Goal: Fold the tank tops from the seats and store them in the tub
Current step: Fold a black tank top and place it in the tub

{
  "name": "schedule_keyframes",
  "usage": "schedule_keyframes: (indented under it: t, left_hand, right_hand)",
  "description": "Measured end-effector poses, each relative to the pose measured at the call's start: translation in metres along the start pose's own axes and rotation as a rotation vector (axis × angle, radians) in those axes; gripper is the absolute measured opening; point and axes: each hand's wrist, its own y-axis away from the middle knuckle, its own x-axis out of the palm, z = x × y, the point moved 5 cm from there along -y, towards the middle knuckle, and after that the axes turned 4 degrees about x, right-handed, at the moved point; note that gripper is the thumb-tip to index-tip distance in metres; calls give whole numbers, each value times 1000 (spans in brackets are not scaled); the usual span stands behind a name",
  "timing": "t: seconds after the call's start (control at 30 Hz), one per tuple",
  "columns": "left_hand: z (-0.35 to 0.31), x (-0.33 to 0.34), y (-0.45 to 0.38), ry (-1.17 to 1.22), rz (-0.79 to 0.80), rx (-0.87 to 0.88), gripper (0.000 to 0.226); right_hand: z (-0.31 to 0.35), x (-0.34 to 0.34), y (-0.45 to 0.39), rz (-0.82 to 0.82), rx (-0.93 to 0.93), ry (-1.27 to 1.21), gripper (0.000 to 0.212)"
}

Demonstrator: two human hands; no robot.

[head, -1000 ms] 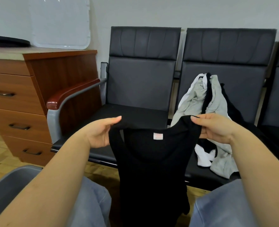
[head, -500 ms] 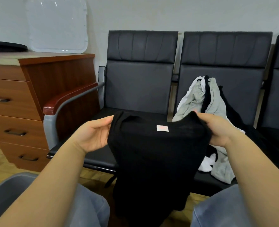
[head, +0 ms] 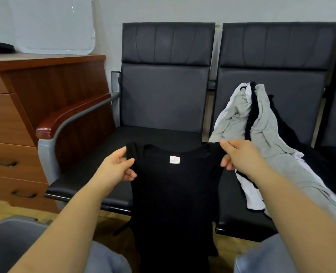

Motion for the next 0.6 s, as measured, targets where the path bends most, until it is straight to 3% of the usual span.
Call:
schedule_keyframes:
  t: [0.07,0.13,0.33,0.47,0.6]
  left_hand:
    - [10,10,-5,-57,51,-52,67]
    - [23,14,-12,-140,71,-59,78]
    - [66,32,-22,-527,145,-87,85]
    - [90,50,-23,-959,162,-23,73]
    - [97,53,-49,-1111,122,23,68]
  right_hand:
    - [-8,14,-7,-37,36,-157,25]
    - [-20,29,-17,-102,15,-89,16]
    - [-44,106,-17,71,-78,334,73]
    - [-75,149,-16,158,-101,603,76]
    - [-83,163,-45,129,-102,664,73]
